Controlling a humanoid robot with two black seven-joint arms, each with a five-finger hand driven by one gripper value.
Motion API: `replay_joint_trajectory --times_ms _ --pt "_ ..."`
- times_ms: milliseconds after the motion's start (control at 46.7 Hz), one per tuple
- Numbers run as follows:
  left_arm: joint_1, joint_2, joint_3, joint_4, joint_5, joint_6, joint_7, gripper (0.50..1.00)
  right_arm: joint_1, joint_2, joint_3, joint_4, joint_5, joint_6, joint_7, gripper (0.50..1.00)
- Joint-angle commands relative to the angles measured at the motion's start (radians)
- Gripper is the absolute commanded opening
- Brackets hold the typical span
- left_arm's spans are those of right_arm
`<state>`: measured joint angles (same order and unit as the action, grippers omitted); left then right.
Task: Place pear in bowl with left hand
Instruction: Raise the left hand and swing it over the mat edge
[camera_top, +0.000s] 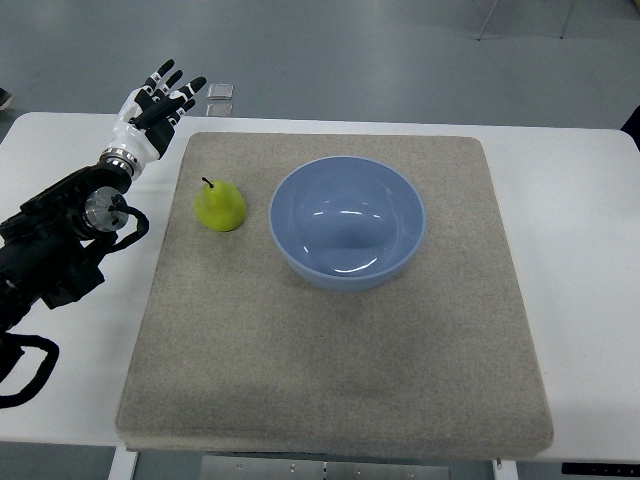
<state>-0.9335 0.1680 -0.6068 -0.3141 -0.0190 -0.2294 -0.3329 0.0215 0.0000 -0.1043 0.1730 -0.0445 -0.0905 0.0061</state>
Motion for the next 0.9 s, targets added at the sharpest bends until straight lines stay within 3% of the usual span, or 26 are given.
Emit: replay_joint_trajectory --times_ms 0,642,878 --pt "-0.001 -0.001 0.001 0.000 0.007 0.002 -0.003 0.992 0.000 0.000 0.000 0.000 0.000 0.000 0.000 0.924" --pt "-0.004 0.004 0.030 0.000 0.019 -0.005 0.003 0.992 0.000 0.000 0.000 -0.001 0.000 0.000 0.000 0.924" --pt "-0.060 0.057 0.140 0.000 0.021 -0.007 0.008 0.992 0.000 0.000 0.000 0.000 0.000 0.000 0.000 0.924"
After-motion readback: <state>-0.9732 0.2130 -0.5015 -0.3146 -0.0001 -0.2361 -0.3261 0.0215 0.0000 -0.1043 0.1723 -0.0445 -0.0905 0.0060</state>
